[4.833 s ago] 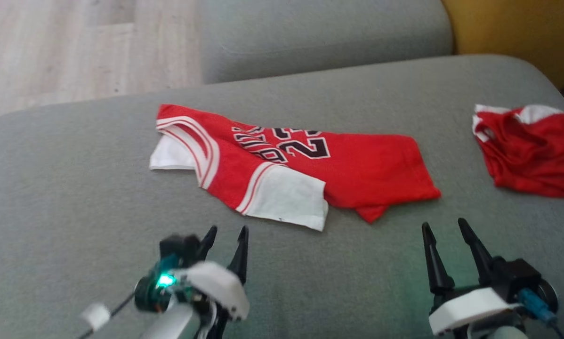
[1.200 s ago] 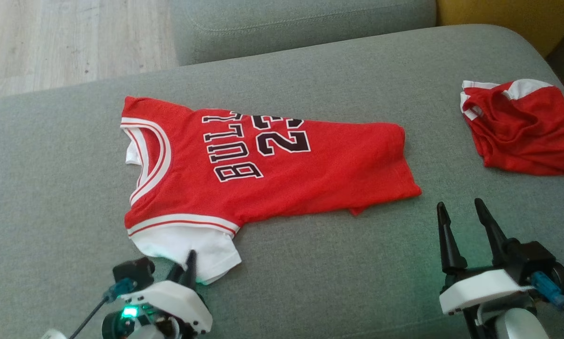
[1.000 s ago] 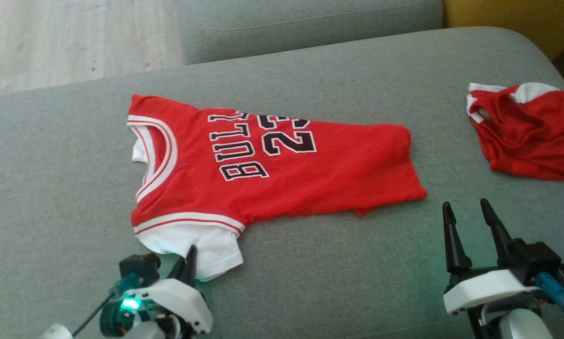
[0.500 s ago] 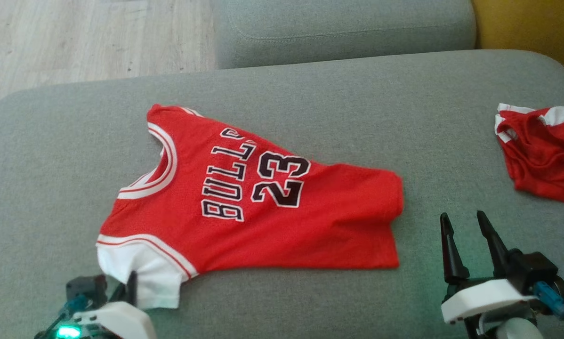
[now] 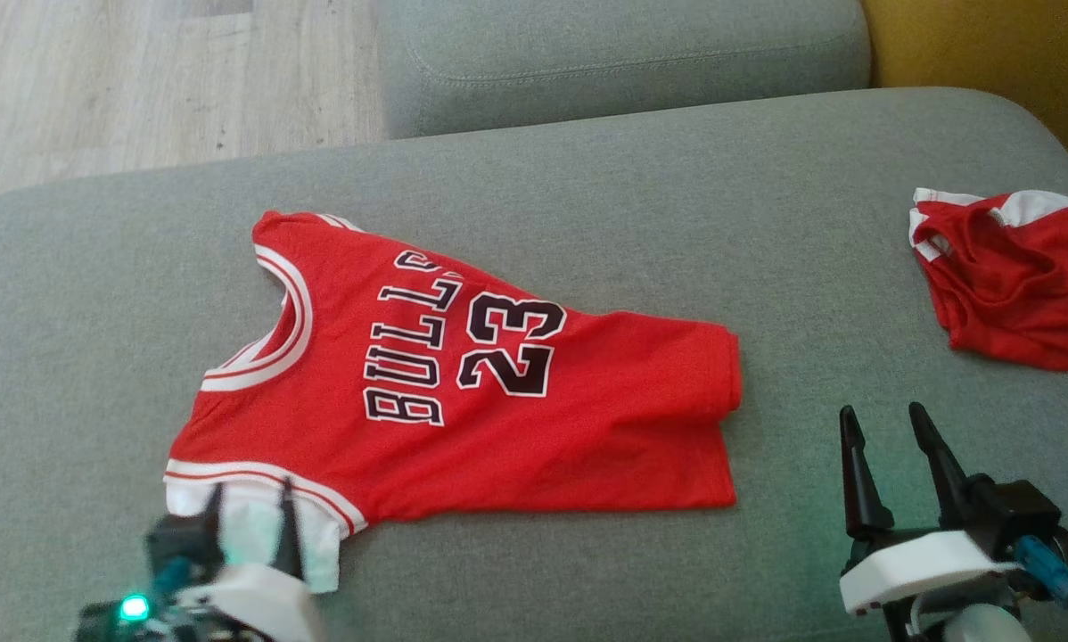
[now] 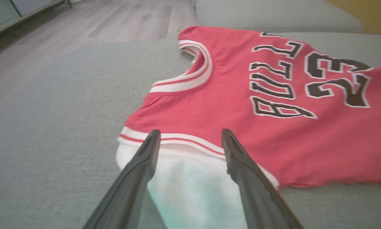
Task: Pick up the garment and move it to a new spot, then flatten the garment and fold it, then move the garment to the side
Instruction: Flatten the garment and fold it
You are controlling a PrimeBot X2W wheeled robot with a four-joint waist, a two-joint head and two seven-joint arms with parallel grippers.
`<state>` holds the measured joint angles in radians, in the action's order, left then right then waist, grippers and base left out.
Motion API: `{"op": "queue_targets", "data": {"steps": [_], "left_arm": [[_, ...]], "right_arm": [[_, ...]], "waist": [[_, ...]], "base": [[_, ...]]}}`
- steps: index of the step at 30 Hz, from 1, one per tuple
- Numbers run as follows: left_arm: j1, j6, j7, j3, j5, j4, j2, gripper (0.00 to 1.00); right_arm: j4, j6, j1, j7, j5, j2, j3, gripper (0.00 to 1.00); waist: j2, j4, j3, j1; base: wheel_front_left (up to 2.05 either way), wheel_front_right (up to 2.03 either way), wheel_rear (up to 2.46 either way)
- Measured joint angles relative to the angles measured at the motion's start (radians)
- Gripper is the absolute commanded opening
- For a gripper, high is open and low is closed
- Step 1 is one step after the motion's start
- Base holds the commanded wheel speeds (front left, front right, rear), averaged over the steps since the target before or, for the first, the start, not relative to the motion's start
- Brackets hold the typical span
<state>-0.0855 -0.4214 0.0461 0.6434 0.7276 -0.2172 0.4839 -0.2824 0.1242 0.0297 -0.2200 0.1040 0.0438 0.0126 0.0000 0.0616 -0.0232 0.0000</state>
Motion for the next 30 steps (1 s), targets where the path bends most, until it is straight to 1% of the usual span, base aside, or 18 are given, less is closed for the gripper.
{"op": "queue_targets", "data": {"steps": [1, 5, 9, 13, 17, 18, 20, 21, 22, 23, 24, 27, 30], "left_arm": [[-0.002, 0.001, -0.001, 0.013, -0.001, 0.008, -0.009, 1.0], [-0.003, 0.027, -0.02, 0.068, -0.014, 0.026, -0.057, 1.0], [-0.011, 0.038, -0.043, 0.101, -0.014, -0.017, -0.088, 1.0], [-0.036, 0.046, -0.064, 0.121, -0.024, -0.103, -0.089, 1.0], [-0.058, 0.078, -0.071, 0.132, -0.023, -0.158, -0.1, 1.0], [-0.058, 0.078, -0.071, 0.132, -0.023, -0.158, -0.1, 1.0], [-0.079, 0.092, -0.071, 0.133, -0.023, -0.195, -0.116, 1.0], [-0.085, 0.094, -0.071, 0.133, -0.023, -0.206, -0.121, 0.94], [-0.094, 0.097, -0.07, 0.133, -0.023, -0.218, -0.126, 0.7], [-0.103, 0.102, -0.068, 0.133, -0.023, -0.23, -0.131, 0.13], [-0.113, 0.107, -0.058, 0.133, -0.023, -0.241, -0.137, 0.0], [-0.143, 0.124, -0.028, 0.132, -0.02, -0.272, -0.156, 0.0], [-0.17, 0.132, 0.011, 0.132, -0.024, -0.293, -0.181, 0.0]], "right_arm": [[0.0, 0.0, 0.0, 0.0, 0.0, 0.0, 0.0, 1.0], [0.0, 0.0, 0.0, 0.0, 0.0, 0.0, -0.002, 1.0], [0.002, 0.0, 0.0, 0.0, -0.004, 0.0, -0.006, 1.0], [0.011, 0.0, 0.0, 0.001, -0.009, 0.0, -0.009, 1.0], [0.015, 0.0, -0.001, 0.002, -0.01, 0.0, -0.008, 1.0], [0.015, 0.0, -0.001, 0.002, -0.01, 0.0, -0.008, 1.0], [0.019, 0.0, -0.001, 0.005, -0.01, 0.0, -0.008, 1.0], [0.021, 0.0, -0.001, 0.005, -0.01, 0.0, -0.009, 1.0], [0.022, 0.0, -0.001, 0.005, -0.01, 0.0, -0.009, 1.0], [0.023, 0.0, -0.002, 0.005, -0.01, 0.0, -0.009, 1.0], [0.023, 0.0, -0.002, 0.006, -0.01, 0.0, -0.01, 1.0], [0.024, 0.0, -0.006, 0.006, -0.01, 0.0, -0.01, 1.0], [0.024, 0.0, -0.006, 0.006, -0.01, 0.0, -0.009, 1.0]], "waist": [[0.0, 0.0, 0.001, 0.0], [0.0, 0.001, 0.003, 0.0], [0.0, 0.004, -0.003, 0.0], [0.0, 0.014, -0.013, 0.0], [0.0, 0.022, -0.022, 0.0], [0.0, 0.022, -0.022, 0.0], [0.0, 0.026, -0.029, 0.0], [0.0, 0.028, -0.031, 0.0], [0.0, 0.03, -0.033, 0.0], [0.0, 0.031, -0.035, 0.0], [0.0, 0.033, -0.037, 0.0], [0.0, 0.039, -0.043, 0.0001], [0.0, 0.042, -0.047, 0.0]], "base": [[0.0, 0.0, 0.0], [0.0, 0.0, 0.0], [0.0, 0.0, 0.0], [0.0, 0.0, 0.0], [0.0, 0.0, 0.0], [0.0, 0.0, 0.0], [0.0, 0.0, 0.0], [0.0, 0.0, 0.0], [0.0, 0.0, 0.0], [0.0, 0.0, 0.0], [0.0, 0.0, 0.0], [0.0, 0.0, 0.0], [0.0, 0.0, 0.0]]}}
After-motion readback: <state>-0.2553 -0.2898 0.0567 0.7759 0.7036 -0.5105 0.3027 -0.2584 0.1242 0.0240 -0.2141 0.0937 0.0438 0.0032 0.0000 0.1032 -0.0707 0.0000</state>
